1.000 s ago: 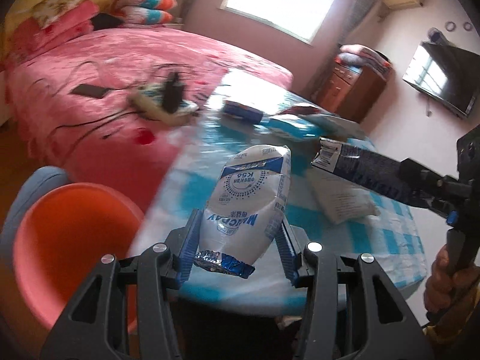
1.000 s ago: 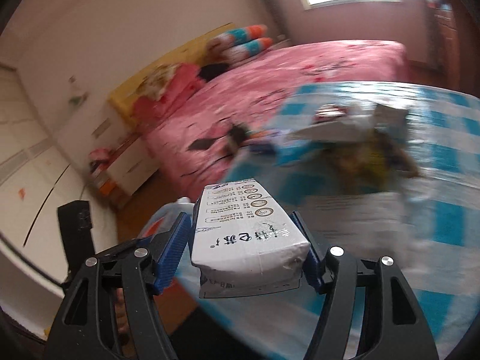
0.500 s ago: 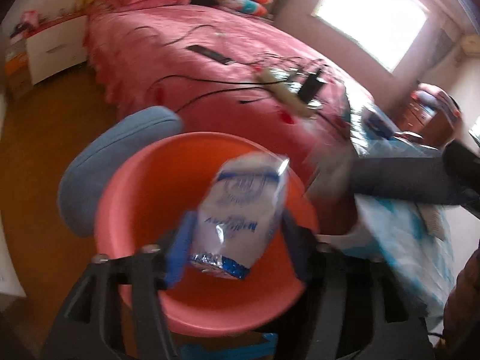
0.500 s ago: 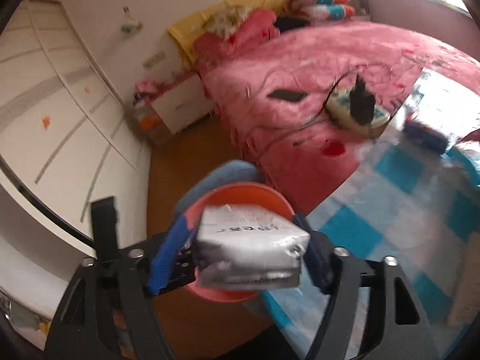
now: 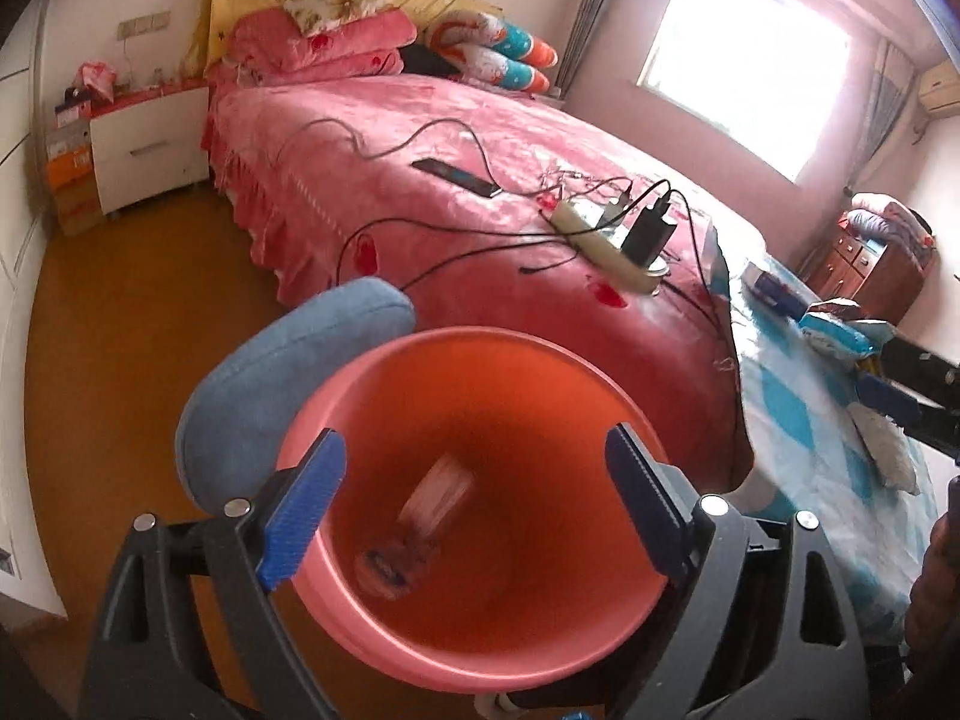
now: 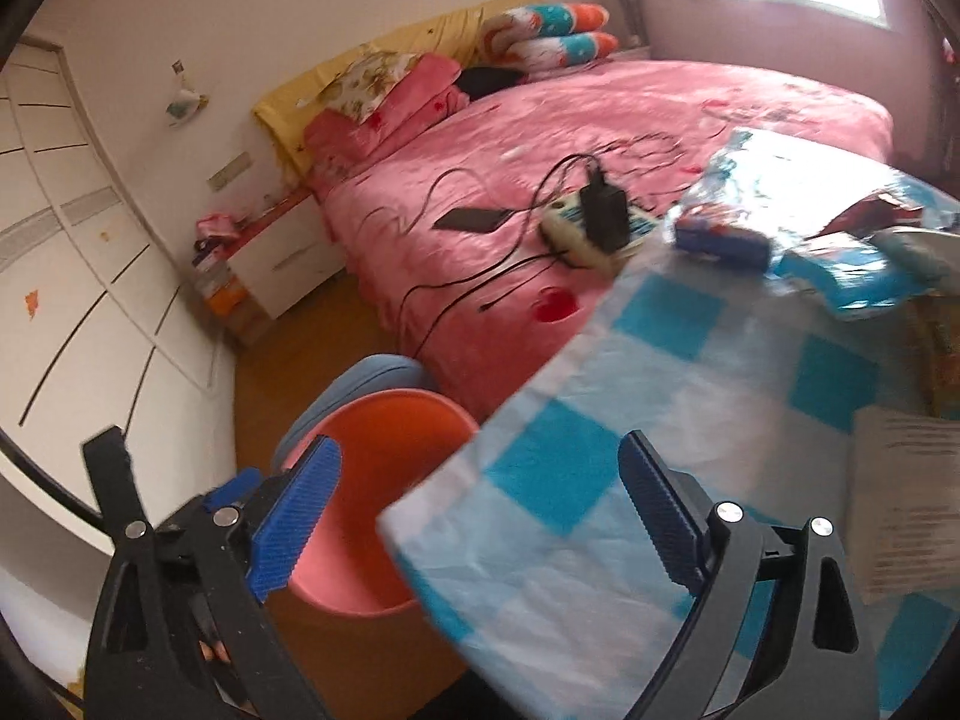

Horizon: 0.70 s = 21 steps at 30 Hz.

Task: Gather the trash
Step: 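Open the left tool over the orange bucket while the right tool releases the tissue pack, then return both tools to the table toward the remaining trash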

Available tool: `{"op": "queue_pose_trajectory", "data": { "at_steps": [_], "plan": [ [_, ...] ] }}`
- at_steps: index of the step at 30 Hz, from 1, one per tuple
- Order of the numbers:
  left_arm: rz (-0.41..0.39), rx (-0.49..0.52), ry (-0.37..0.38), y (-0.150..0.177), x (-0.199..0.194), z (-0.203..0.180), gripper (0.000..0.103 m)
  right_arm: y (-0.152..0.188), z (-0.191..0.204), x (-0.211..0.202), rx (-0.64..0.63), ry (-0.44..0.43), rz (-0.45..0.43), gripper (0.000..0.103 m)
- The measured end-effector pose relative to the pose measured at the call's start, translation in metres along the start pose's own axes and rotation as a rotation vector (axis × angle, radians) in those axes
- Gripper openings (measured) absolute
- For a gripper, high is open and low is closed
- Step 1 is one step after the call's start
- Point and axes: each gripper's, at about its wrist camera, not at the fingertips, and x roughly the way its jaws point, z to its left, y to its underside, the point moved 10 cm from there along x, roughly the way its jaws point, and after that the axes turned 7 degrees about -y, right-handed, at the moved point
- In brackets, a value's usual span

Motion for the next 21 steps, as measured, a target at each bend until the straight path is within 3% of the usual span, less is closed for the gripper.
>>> {"op": "queue_pose_trajectory", "data": {
  "at_steps": [10, 15, 21],
  "plan": [
    [0.029, 0.093, -0.054, 0.0, -0.006, -0.039, 0.089, 0.011, -0.031, -0.026, -0.007, 0.026, -0.069, 0.093],
    [0.086, 0.104, -0.021, 0.005, -0.003, -0.066, 0.089, 0.019, -0.049, -0.039, 0.027, 0.021, -0.092, 0.093],
    [0.096, 0.141, 0.011, 0.009, -0.005, -0.097, 0.089, 0.02, -0.069, -0.059, 0.06, 0.027, -0.131, 0.093]
  ]
}}
